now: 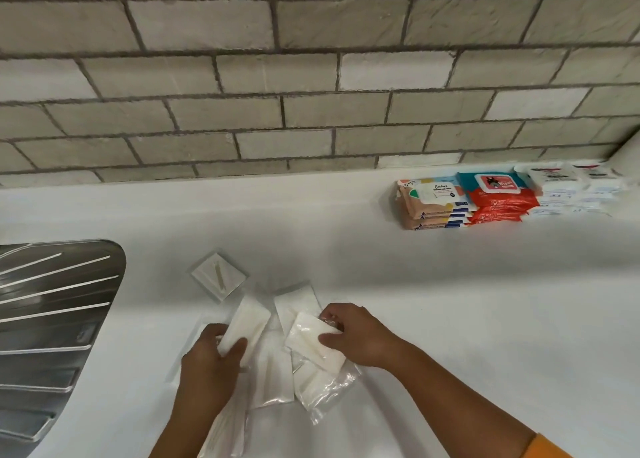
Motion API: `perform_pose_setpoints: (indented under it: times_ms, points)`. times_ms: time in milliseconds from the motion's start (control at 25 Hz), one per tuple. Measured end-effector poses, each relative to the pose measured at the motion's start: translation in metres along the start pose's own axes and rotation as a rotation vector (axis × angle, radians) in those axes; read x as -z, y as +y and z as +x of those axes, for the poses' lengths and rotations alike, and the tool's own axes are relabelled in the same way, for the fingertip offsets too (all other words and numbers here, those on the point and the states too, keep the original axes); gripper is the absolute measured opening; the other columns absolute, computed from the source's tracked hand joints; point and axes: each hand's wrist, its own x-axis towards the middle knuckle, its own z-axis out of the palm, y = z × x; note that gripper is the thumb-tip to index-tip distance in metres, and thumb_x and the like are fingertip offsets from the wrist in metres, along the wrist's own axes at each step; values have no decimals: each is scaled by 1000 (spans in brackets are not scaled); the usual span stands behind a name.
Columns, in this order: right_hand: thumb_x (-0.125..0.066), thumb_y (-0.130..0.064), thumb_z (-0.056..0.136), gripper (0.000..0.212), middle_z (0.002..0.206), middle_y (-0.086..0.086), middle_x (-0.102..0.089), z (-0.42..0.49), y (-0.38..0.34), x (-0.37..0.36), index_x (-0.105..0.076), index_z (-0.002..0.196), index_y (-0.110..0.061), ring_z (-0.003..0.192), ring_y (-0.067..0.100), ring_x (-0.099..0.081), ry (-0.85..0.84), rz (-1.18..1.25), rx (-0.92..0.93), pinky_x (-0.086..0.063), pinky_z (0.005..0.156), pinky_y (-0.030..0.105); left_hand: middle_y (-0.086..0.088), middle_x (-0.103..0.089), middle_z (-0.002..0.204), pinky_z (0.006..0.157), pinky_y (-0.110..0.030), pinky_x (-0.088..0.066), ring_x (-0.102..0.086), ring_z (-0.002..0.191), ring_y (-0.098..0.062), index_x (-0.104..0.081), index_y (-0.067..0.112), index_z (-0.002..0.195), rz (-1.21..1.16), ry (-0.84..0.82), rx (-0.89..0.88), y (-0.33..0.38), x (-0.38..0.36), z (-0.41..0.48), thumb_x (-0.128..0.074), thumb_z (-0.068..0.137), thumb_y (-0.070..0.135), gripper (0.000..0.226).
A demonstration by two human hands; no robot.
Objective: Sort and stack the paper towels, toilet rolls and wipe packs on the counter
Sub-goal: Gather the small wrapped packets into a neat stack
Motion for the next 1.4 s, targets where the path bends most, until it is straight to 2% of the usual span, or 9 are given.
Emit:
perform_pose_setpoints:
  times_ms: [120, 320, 440, 560, 680, 800, 920, 1120, 1400]
  points:
    - [-65, -8, 91, 25, 80, -15, -56, 8, 5, 13, -62, 108, -27, 65, -1, -53, 130, 292, -24, -42, 66, 18, -5, -71, 81, 59, -28, -51, -70, 58, -16, -61, 15, 106, -169, 64, 17, 14, 4, 9, -65, 95, 18, 12]
    - [-57, 4, 88, 49, 93, 2, -65, 44, 15, 49, -54, 124, -29, 71, 14, -61, 393, 500, -92, -47, 55, 20, -10, -69, 99, 79, -51, -60, -73, 70, -28, -63, 12, 111, -427, -27, 32, 44, -20, 34, -57, 97, 9, 15]
    - [-59, -1, 91, 43, 101, 2, -66, 84, 22, 69, -55, 126, -25, 84, 17, -66, 501, 424, -86, -56, 68, 30, -9, -72, 98, 79, -45, -61, -74, 68, -19, -63, 13, 108, -412, -71, -35, 72, -52, 53, -56, 96, 7, 15]
    - [-60, -5, 92, 39, 118, 9, -59, 114, 30, 81, -58, 128, -19, 102, 21, -62, 566, 159, -29, -51, 98, 36, -3, -69, 86, 63, -16, -54, -73, 64, -11, -55, 15, 126, -383, -90, -72, 101, -83, 78, -58, 95, 8, 32]
    - [-60, -13, 88, 51, 151, 12, -36, 116, 52, 75, -53, 138, -22, 132, 26, -48, 611, -96, 108, -47, 109, 39, -11, -68, 83, 56, -4, -42, -69, 69, -13, -37, 20, 149, -243, -130, -168, 121, -107, 107, -57, 94, 9, 59]
    - [-54, -31, 86, 53, 150, 11, -48, 110, 77, 64, -56, 139, -31, 134, 32, -48, 629, -438, 205, -51, 101, 47, -14, -72, 110, 85, -14, -42, -67, 106, -26, -42, 16, 148, -4, -133, -298, 128, -127, 132, -57, 95, 13, 55]
    - [-38, -43, 96, 55, 157, 1, -46, 115, 77, 65, -46, 149, -36, 143, 25, -40, 539, -606, 140, -39, 109, 46, -17, -60, 132, 106, -31, -38, -55, 125, -33, -47, 8, 144, 166, -139, -364, 126, -146, 144, -59, 96, 17, 51]
    - [-22, -45, 98, 61, 161, 1, -41, 125, 76, 70, -44, 152, -29, 152, 25, -30, 531, -608, -20, -27, 120, 48, -12, -47, 138, 102, -41, -43, -46, 128, -32, -59, 14, 132, 474, -36, -501, 128, -163, 148, -59, 96, 32, 40]
    - [-16, -48, 97, 64, 168, 7, -27, 125, 96, 95, -39, 151, -22, 157, 33, -16, 557, -572, -54, -23, 123, 46, 4, -61, 129, 94, -36, -42, -52, 120, -20, -62, 24, 126, 634, -58, -634, 153, -181, 148, -47, 101, 31, 30]
